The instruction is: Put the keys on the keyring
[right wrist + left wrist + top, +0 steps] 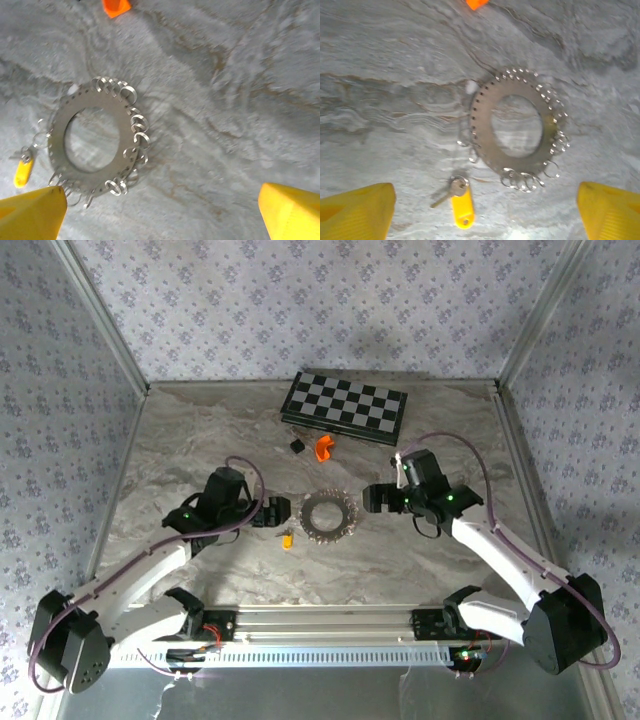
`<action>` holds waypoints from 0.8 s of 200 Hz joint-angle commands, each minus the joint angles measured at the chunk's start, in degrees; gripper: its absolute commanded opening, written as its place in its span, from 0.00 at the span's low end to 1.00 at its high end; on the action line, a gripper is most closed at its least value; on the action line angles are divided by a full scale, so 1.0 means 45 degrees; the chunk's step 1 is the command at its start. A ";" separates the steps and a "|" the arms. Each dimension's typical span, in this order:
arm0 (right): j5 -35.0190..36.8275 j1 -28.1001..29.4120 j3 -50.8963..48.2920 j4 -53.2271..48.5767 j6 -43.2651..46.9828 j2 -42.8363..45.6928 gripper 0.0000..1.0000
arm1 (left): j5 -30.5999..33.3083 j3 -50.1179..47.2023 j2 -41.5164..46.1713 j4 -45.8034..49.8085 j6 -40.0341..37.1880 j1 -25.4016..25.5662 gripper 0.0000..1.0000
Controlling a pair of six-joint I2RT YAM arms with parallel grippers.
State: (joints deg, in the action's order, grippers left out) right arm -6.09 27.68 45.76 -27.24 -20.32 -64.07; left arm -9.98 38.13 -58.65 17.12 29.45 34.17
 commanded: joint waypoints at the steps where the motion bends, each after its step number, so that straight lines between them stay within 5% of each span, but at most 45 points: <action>1: -0.1275 0.0202 -0.0412 -0.0142 -0.0104 -0.0005 1.00 | -0.0795 0.0699 -0.0880 0.0023 0.0161 0.0538 0.86; 47: -0.1098 0.0528 -0.1186 0.0493 -0.0092 0.0342 1.00 | -0.0731 0.1253 -0.2659 -0.0344 0.0146 0.1037 0.72; 106: -0.1324 0.0528 -0.1828 0.1322 0.0075 0.0689 1.00 | -0.0487 0.2106 -0.4844 -0.0394 -0.0303 0.1028 0.41; 160: -0.1425 0.0499 -0.2035 0.1699 0.0100 0.0550 1.00 | -0.0128 0.2230 -0.5744 -0.0368 -0.0508 0.1056 0.30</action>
State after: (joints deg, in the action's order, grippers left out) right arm -11.46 29.78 37.36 -20.67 -20.34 -61.17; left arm -11.75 46.17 -82.96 15.62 28.40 38.65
